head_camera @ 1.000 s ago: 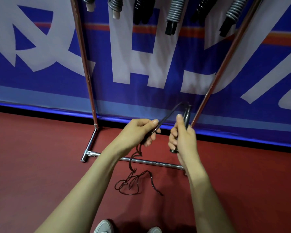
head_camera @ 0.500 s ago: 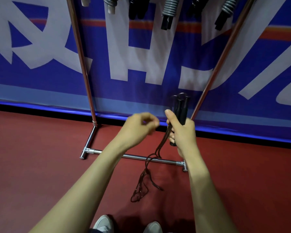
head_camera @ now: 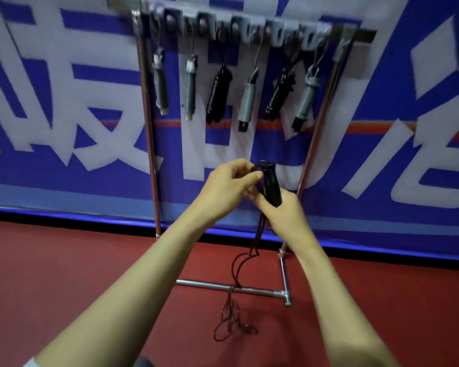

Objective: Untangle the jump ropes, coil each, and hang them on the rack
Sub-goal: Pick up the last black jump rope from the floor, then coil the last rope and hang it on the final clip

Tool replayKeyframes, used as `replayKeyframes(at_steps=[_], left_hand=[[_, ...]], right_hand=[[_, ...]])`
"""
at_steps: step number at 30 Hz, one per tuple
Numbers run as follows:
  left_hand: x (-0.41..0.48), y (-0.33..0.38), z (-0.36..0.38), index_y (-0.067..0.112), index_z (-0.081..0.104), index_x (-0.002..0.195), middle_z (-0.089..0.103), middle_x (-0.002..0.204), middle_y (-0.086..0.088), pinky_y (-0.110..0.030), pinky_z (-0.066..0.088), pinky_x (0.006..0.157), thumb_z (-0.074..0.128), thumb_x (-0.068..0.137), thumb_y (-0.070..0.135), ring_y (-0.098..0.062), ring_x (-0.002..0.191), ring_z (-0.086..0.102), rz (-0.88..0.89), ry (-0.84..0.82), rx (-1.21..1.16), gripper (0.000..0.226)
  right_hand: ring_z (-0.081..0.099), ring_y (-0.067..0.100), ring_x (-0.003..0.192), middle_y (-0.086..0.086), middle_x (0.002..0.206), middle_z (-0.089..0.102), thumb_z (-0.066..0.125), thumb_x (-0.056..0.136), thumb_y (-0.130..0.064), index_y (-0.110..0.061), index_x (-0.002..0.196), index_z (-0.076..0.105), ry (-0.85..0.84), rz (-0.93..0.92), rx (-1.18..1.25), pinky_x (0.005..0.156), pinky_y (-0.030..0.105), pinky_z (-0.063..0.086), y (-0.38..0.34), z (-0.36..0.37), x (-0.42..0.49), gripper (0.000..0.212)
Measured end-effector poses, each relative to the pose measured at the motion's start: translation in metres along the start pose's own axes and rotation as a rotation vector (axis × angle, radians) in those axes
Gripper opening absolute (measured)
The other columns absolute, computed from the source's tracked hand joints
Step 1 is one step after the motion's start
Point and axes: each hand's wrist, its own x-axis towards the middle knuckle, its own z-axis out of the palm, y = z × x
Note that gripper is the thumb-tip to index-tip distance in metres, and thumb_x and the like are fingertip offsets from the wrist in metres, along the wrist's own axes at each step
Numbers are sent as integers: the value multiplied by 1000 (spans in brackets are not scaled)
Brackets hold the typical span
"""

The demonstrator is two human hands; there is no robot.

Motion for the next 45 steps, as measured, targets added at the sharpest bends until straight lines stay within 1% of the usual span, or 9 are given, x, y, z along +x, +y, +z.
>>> replayKeyframes(at_steps=[3, 7, 11, 19, 24, 33, 36, 42, 45], left_hand=[[-4, 64, -12, 7, 56, 84, 60, 71, -8, -24, 49, 68, 56, 95, 5, -12, 61, 56, 74, -27, 15, 11], [-10, 145, -32, 20, 58, 97, 68, 87, -11, -41, 53, 78, 60, 93, 7, -21, 75, 64, 221, 6, 66, 14], [-27, 211, -50, 16, 48, 118, 70, 90, -4, -28, 56, 77, 64, 92, 16, -13, 80, 68, 353, 26, 128, 30], [-50, 272, -78, 7, 53, 113, 67, 81, -6, -23, 47, 67, 66, 91, 15, -11, 68, 60, 380, -41, 175, 26], [-49, 283, -88, 7, 54, 105, 67, 74, 0, -29, 49, 74, 69, 87, 12, -13, 68, 62, 280, -117, -114, 24], [-38, 291, -93, 4, 62, 95, 64, 78, -6, -11, 48, 52, 59, 90, 1, -5, 59, 59, 22, -234, -709, 6], [-33, 289, -91, 4, 67, 103, 61, 75, -3, -16, 44, 57, 53, 92, 0, -4, 53, 51, 71, -195, -520, 18], [-31, 291, -95, 3, 71, 106, 68, 109, -20, -20, 43, 70, 51, 94, -1, -20, 88, 55, 176, -139, -48, 23], [-28, 291, -94, -2, 68, 111, 69, 92, -9, -16, 44, 63, 51, 94, -2, -11, 74, 56, 186, -116, -12, 24]], right_hand=[[44, -2, 52, -15, 52, 55, 69, 87, -33, -22, 72, 61, -11, -95, 1, 55, 27, 36, -59, -28, -1, 21], [56, 1, 63, -11, 63, 65, 66, 88, -39, -25, 83, 66, -3, -222, -6, 62, 31, 44, -135, -58, -7, 15], [54, 2, 55, -12, 57, 60, 64, 92, -22, -26, 76, 60, 10, -300, 31, 59, 25, 42, -192, -75, -20, 17], [43, 17, 47, 5, 53, 48, 65, 91, -19, -13, 69, 55, -124, -286, 127, 49, 30, 37, -249, -87, -49, 25], [40, 14, 46, 1, 51, 41, 62, 92, -19, -17, 62, 54, -241, -242, 257, 47, 26, 37, -261, -82, -58, 32], [37, 10, 43, -1, 50, 38, 62, 89, -27, -16, 69, 54, -342, -194, 443, 42, 21, 34, -281, -77, -49, 23], [36, 11, 43, 0, 50, 37, 60, 93, -24, -19, 63, 57, -334, -155, 460, 41, 21, 33, -275, -74, -46, 30], [31, 10, 46, 1, 55, 34, 67, 79, -30, -14, 73, 44, -361, -98, 486, 43, 21, 26, -267, -75, -40, 28], [36, 10, 45, 1, 57, 40, 68, 78, -28, -12, 79, 45, -346, -129, 522, 41, 20, 31, -266, -72, -38, 28]])
